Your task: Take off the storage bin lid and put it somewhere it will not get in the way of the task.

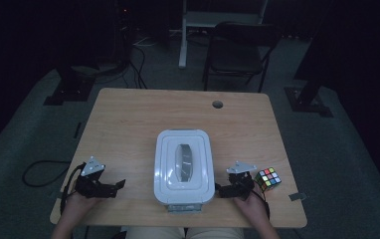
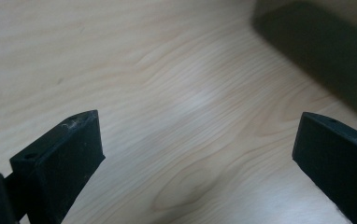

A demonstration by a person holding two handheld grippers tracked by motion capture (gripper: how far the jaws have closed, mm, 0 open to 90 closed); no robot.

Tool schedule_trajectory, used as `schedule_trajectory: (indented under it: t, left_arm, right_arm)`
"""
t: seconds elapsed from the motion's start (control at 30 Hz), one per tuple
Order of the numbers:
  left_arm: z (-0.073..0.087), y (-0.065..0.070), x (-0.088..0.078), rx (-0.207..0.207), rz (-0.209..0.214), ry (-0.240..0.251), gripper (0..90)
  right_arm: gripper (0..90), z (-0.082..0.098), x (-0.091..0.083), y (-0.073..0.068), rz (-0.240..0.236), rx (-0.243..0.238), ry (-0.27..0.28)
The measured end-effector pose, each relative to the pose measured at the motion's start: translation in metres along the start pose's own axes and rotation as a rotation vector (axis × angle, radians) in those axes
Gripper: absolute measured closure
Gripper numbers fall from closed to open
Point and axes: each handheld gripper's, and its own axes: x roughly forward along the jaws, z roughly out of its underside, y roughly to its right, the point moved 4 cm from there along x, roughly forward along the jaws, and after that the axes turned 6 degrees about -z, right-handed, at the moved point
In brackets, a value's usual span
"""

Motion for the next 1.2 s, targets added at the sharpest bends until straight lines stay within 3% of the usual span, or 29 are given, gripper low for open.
schedule_trajectory:
  t: [0.1, 0.23, 0.33, 0.37, 0.83, 1.1, 1.2]
  left_arm:
    - [-0.008, 0.006, -0.005, 0.014, 0.028, 0.024, 2.4]
    - [-0.026, 0.018, -0.019, 0.053, 0.101, 0.093, 2.5]
    - [-0.033, 0.022, -0.024, 0.066, 0.115, 0.115, 2.5]
    - [-0.039, 0.026, -0.027, 0.076, 0.141, 0.134, 2.5]
    - [-0.063, 0.051, -0.027, 0.131, 0.234, 0.169, 2.5]
    - [-0.076, 0.068, -0.026, 0.156, 0.289, 0.169, 2.5]
    - [-0.081, 0.076, -0.024, 0.183, 0.305, 0.163, 2.5]
  right_arm:
    - [12.4, 0.0, 0.0, 0.0, 0.0, -0.001, 0.0]
    - [12.4, 0.0, 0.0, 0.0, 0.0, 0.0, 0.0]
    - [12.4, 0.0, 0.0, 0.0, 0.0, 0.0, 0.0]
    - [12.4, 0.0, 0.0, 0.0, 0.0, 0.0, 0.0]
    - [12.4, 0.0, 0.0, 0.0, 0.001, 0.001, 0.0]
    - [12.4, 0.0, 0.0, 0.0, 0.001, 0.001, 0.0]
    - [12.4, 0.0, 0.0, 0.0, 0.001, 0.001, 0.0]
